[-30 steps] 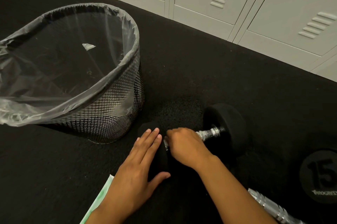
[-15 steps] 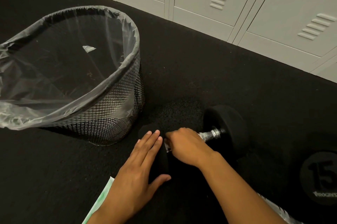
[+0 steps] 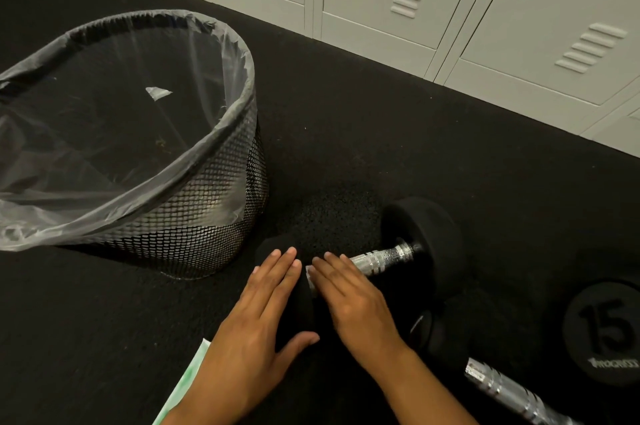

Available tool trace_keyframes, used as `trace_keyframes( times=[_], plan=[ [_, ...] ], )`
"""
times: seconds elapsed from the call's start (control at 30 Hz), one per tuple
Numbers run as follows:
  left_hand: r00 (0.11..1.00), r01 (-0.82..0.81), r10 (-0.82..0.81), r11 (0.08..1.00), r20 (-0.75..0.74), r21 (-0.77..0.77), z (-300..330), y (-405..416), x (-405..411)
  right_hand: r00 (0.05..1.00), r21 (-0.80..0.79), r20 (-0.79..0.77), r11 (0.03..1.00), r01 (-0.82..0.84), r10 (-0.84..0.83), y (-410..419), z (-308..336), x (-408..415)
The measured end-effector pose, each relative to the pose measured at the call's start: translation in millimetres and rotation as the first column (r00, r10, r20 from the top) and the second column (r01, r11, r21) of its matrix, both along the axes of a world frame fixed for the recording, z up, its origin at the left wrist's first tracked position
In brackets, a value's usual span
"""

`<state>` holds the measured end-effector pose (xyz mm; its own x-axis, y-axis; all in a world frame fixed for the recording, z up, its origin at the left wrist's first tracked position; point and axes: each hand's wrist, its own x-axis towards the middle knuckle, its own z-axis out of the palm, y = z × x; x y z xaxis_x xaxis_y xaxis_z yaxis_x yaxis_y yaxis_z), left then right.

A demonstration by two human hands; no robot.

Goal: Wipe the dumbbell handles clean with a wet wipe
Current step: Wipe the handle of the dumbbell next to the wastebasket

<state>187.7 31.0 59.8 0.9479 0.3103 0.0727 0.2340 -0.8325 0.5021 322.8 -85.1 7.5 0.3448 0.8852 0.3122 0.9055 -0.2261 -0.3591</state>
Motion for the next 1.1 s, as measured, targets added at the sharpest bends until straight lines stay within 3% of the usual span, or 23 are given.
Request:
trace_keyframes(
  times=[0.1, 0.27, 0.5, 0.67, 0.87, 1.1],
  plan=[
    [1.0, 0.0, 0.0, 1.0, 0.0, 0.01, 0, 1, 0, 0.999, 0.004, 0.011, 0.999, -0.047, 0.047, -5, 3, 18],
    [1.0, 0.001, -0.001, 1.0, 0.008, 0.002, -1, 0, 0, 0.99, -0.049, -0.019, 0.989, 0.137, -0.138, 22, 7, 0],
    [1.0, 0.007, -0.007, 1.0, 0.006, 0.011, -3, 1, 1, 0.998, 0.018, -0.008, 0.998, -0.058, 0.058, -4, 0, 18],
    [1.0, -0.005, 0.005, 1.0, 0.025, -0.009, -5, 0, 0, 0.99, -0.018, -0.047, 0.991, 0.131, -0.131, 26, 6, 1],
    [1.0, 0.005, -0.005, 1.0, -0.006, 0.016, -2, 1, 0, 0.997, 0.002, 0.002, 0.997, -0.081, 0.081, -7, -1, 16],
    [0.999, 0.014, -0.012, 0.999, -0.046, 0.046, -1, 3, 0, 0.99, -0.059, -0.059, 0.99, 0.125, -0.128, 25, 9, 6]
  ],
)
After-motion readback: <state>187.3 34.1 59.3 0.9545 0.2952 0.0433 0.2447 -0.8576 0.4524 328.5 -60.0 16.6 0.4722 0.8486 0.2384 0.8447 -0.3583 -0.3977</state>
